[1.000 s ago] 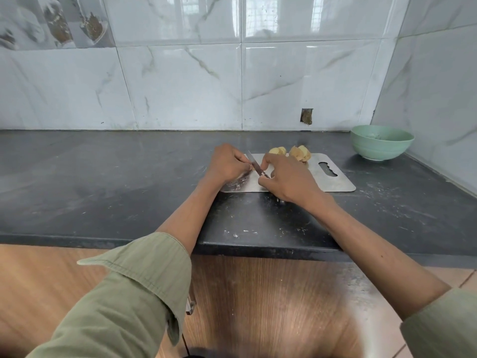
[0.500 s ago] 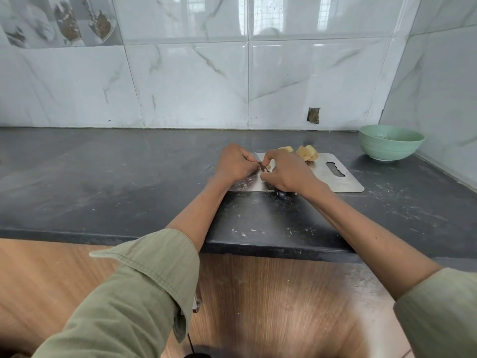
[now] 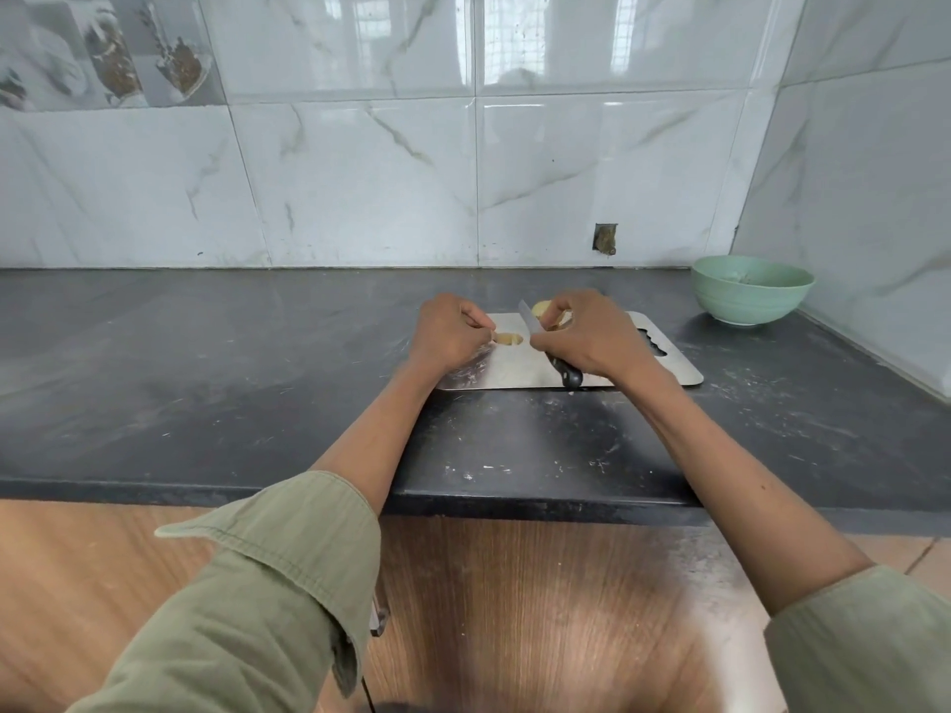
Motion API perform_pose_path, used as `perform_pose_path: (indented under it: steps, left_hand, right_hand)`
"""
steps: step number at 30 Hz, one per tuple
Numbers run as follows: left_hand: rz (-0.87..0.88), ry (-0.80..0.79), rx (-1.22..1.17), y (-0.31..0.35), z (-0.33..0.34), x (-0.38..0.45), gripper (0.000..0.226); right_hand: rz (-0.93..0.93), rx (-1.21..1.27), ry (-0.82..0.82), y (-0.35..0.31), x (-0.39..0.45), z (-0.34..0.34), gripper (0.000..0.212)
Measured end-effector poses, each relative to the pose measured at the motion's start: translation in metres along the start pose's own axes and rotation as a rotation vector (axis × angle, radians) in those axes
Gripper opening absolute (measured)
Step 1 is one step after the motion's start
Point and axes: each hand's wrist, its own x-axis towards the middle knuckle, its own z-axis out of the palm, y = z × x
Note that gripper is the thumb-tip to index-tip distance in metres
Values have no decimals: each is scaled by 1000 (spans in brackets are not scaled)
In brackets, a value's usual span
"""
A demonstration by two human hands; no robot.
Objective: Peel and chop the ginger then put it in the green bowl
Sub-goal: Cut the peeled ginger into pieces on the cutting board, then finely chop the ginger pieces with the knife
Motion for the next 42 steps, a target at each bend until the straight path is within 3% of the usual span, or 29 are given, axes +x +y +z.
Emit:
perform_pose_path:
  steps: [5,11,16,23,26,32,36,42]
  left_hand:
    - [19,-44,13,-2,1,3,11]
    - [26,22,92,-5,3,7,7]
    - [30,68,127,-10,0,8,25]
    - [1,62,119,-11,0,9,26]
    - [7,59,107,-11,2,9,22]
    - [104,44,84,9,6,2,8]
    - [204,40,127,26,20,4,4]
    - [166,-18,168,37,47,25,37]
  right_hand:
    - [-16,-29,-38,4,1,9,22]
    - [-150,-11,-61,5,6,27,23]
    - [-198,24,-43,0,13,35,20]
    - [-219,-36,-33,14,31,10,22]
    - [-284,7,-46,29,41,-6,26]
    - [-220,244,121,56,57,-15,23]
    - [-193,184,122,59,59,-13,17]
    - [-197,188,175,57,59,-14,16]
